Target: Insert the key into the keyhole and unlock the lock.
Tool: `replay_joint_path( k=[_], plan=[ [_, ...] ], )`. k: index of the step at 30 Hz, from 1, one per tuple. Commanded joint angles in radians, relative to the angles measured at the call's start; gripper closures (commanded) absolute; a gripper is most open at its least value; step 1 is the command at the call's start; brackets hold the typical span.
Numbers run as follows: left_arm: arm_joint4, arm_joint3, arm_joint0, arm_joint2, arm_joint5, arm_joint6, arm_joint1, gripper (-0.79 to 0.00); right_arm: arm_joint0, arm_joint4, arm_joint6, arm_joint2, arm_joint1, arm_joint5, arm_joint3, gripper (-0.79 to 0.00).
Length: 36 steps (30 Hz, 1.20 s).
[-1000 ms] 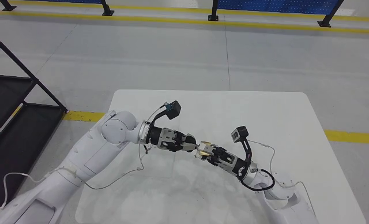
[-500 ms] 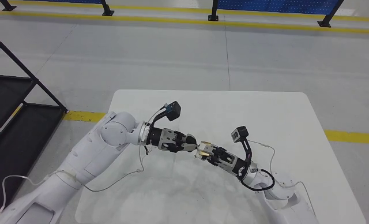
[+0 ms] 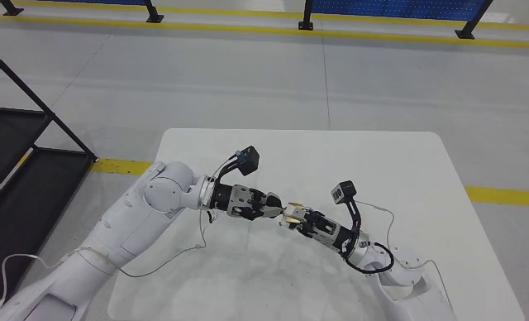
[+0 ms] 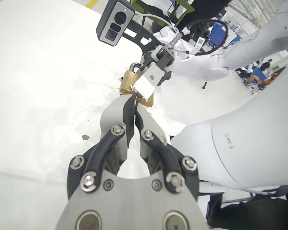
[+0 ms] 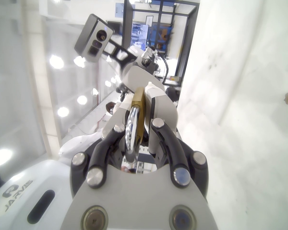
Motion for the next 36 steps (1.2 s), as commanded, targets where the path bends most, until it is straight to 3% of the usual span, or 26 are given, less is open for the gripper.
replay_joint_path(
  k=[1, 36],
  plan=[
    [0.016, -0.004, 0.003, -0.001, -0.005, 0.005, 0.000, 0.000, 0.000, 0.000, 0.000, 0.000, 0.000, 0.000, 0.000, 0.000],
    [0.146, -0.068, 0.045, -0.041, -0.015, 0.080, 0.007, 0.000, 0.000, 0.000, 0.000, 0.000, 0.000, 0.000, 0.000, 0.000]
  ],
)
